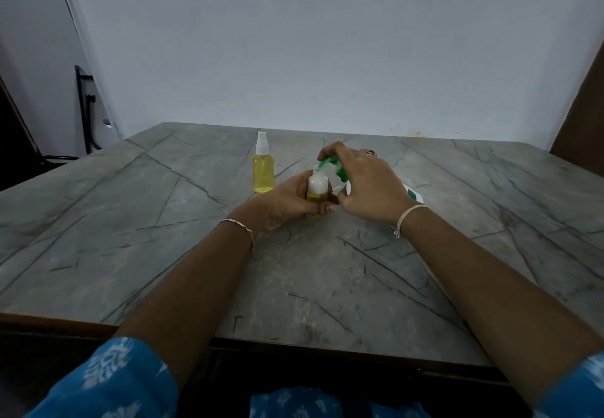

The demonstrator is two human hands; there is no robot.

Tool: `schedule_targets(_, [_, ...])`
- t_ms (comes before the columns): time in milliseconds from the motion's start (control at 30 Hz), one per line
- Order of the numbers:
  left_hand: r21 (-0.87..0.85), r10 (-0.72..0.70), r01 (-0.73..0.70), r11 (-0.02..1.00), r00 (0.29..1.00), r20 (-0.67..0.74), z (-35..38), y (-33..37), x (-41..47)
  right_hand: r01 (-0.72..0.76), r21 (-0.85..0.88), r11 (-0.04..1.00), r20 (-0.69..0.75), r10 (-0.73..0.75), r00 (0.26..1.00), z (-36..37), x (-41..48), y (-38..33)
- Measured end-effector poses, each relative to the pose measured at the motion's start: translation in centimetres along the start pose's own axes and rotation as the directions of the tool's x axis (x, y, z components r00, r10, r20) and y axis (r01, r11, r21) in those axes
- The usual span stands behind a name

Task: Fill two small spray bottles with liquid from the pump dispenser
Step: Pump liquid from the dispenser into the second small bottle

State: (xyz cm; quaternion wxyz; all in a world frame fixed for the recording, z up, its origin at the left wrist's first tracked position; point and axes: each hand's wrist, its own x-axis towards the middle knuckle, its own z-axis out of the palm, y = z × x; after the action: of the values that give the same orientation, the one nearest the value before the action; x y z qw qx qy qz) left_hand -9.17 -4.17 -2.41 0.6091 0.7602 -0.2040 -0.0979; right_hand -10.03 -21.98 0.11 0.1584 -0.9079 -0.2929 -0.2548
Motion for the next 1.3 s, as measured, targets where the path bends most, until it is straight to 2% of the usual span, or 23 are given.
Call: schedule_targets(1300, [0.026, -0.011, 0.012, 1.0, 1.0, -0.02, -0.13, -0.04, 0.06, 0.002, -0.008, 1.0, 0.004, -0.002, 1.0, -0.06, -0.19, 0.08])
